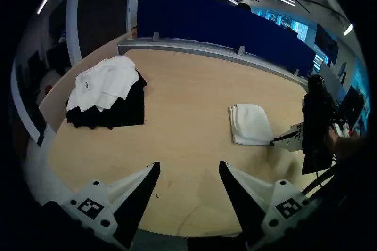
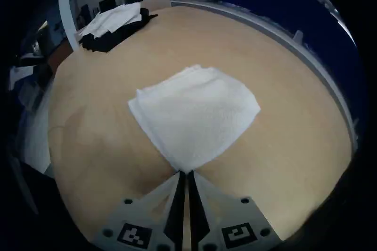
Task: Fold towel
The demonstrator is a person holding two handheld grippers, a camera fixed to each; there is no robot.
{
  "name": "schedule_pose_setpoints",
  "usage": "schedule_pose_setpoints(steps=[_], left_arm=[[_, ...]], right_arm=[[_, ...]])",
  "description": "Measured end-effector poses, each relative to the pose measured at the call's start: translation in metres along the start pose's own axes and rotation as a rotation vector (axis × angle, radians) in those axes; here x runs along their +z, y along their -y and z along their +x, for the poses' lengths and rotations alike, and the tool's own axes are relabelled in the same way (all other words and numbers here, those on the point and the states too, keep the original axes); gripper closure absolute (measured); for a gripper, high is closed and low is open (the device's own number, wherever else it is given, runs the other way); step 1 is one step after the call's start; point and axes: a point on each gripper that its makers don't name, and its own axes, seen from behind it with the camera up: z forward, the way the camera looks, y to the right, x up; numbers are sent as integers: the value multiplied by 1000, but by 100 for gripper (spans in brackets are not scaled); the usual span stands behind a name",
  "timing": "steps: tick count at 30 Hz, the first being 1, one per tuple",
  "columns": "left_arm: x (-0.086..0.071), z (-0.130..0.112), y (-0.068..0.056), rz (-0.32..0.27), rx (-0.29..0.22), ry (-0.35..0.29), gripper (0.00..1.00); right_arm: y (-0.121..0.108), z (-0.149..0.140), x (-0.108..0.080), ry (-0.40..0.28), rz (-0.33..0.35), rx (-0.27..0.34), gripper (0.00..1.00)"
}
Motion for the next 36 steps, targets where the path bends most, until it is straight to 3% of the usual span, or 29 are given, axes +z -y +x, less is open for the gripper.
schedule_pose_setpoints(steps=[9,22,30,36], left_arm=[[3,11,-5,-16,13,-17,8],[3,36,-18,-49,54,-60,8],[5,45,-25,-68,78,-71,8],[8,51,-31,-78,91,-75,8]], right_arm=[[-9,33,-33,-73,-35,-49,96],[-44,103,-125,-202,-115,-113,96],[-72,111,-172,-242,-158,-92,96],[-107,102,-205,-249,-202,-65,96]])
